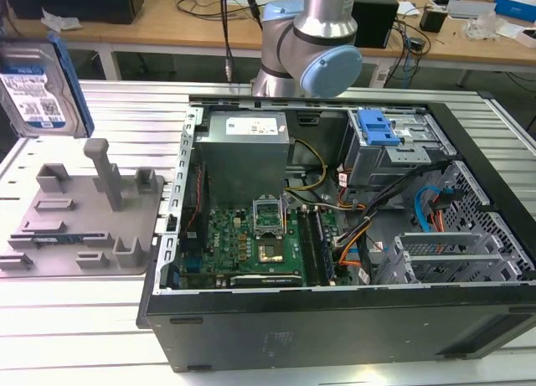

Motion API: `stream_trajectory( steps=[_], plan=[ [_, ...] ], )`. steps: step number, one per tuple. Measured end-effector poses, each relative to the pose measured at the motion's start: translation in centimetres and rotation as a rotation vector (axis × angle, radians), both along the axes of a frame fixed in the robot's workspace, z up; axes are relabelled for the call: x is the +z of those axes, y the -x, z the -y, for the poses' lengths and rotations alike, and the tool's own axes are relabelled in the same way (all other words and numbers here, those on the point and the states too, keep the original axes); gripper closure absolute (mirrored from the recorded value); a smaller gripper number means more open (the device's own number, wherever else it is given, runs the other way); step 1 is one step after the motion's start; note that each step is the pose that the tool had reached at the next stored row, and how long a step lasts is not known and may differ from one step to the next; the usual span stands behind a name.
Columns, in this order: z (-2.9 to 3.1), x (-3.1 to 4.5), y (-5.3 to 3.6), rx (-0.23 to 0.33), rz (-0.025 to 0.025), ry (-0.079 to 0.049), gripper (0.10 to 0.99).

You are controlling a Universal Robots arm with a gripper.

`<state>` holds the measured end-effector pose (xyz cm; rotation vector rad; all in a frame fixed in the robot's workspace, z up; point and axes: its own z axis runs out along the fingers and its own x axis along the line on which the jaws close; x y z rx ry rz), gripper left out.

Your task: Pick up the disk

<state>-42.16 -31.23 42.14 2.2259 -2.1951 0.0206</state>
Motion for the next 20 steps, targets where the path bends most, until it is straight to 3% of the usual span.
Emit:
stream_trajectory(
  steps=[2, 5, 12, 14, 20],
  plan=[
    [0.00, 0.95, 0.00, 0.000, 0.0000, 0.000, 0.718],
    [0.00, 3.69, 0.00, 0.000, 0.0001, 0.000, 0.718],
    [0.00, 7.09, 0.00, 0.000, 0.0000, 0.000, 0.718],
    [0.00, 7.62, 0.00, 0.000, 0.0001, 0.000, 0.718],
    [0.00, 7.62, 0.00, 0.000, 0.0000, 0.000, 0.718]
  ],
)
